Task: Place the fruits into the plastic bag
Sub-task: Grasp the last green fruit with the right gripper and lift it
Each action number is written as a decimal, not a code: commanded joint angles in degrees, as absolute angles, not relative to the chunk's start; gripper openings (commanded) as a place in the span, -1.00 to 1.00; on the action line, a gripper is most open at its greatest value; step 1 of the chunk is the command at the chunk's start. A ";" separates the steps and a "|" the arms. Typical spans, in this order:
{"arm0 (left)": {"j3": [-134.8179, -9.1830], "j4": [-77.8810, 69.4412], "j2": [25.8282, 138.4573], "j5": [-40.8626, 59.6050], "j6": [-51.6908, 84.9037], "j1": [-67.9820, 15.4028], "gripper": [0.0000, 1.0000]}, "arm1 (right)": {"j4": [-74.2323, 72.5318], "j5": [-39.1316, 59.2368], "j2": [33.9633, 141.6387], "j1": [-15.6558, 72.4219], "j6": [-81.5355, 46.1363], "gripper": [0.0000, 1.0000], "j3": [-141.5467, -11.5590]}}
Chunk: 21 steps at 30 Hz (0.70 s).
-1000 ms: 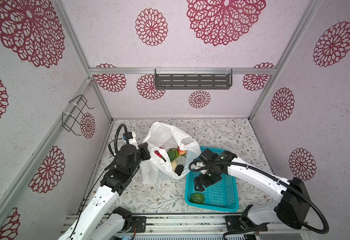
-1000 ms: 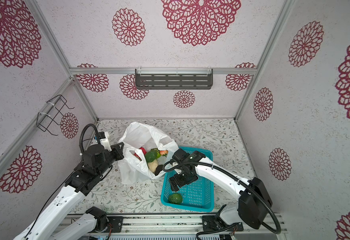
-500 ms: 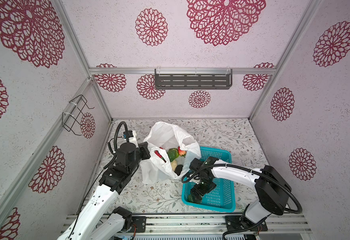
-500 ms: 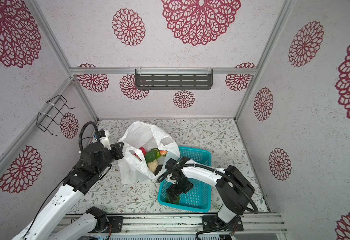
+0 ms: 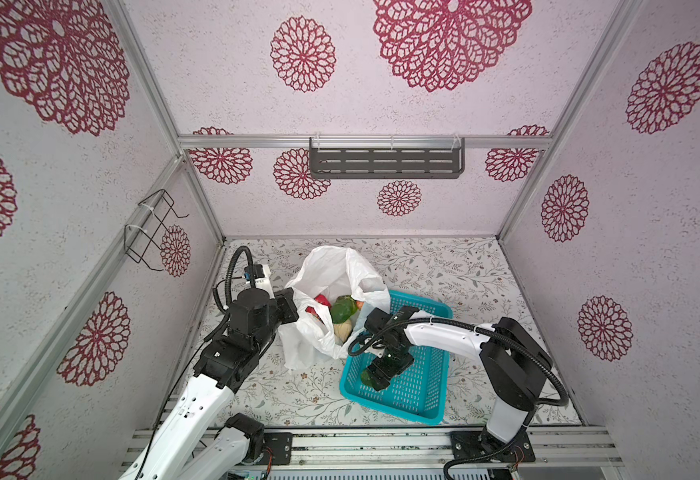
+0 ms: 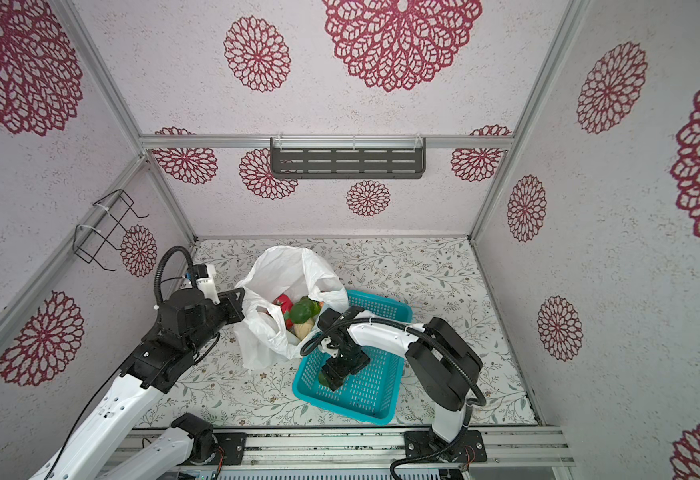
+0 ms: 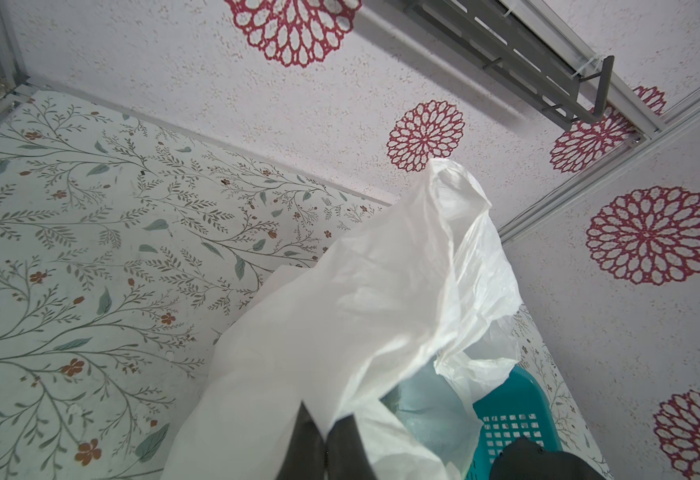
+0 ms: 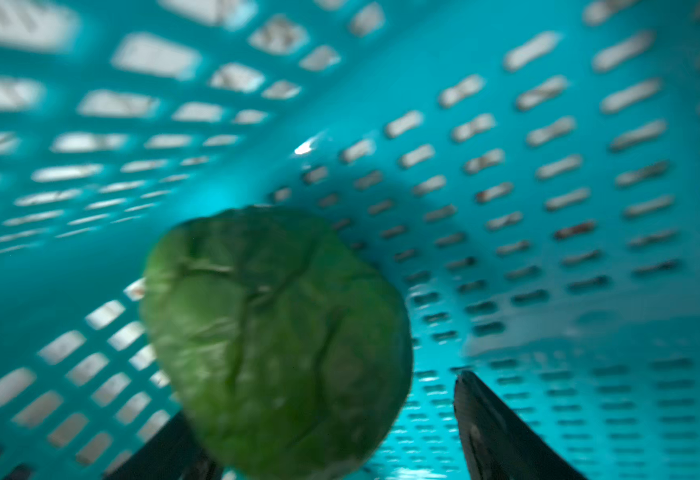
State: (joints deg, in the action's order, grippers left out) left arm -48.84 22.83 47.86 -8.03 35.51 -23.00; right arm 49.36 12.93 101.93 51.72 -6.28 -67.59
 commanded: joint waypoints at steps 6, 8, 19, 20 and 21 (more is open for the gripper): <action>-50.54 23.29 47.15 -8.65 36.04 -23.32 -1.00 | 44.38 3.71 96.04 50.74 -7.68 0.88 -68.20; -50.49 23.21 47.09 -8.88 36.04 -23.29 -1.00 | 42.10 6.61 94.27 50.78 -7.04 0.94 -68.28; -50.75 24.25 46.67 -10.02 35.67 -23.34 -1.00 | 37.62 13.10 97.75 51.66 -7.31 0.95 -68.99; -50.88 24.39 46.59 -10.14 35.57 -23.29 -1.00 | 38.15 13.33 98.47 51.98 -7.16 0.95 -68.94; -50.81 24.50 46.56 -10.18 35.67 -23.29 -1.00 | 38.61 13.36 98.92 52.20 -6.92 0.94 -68.74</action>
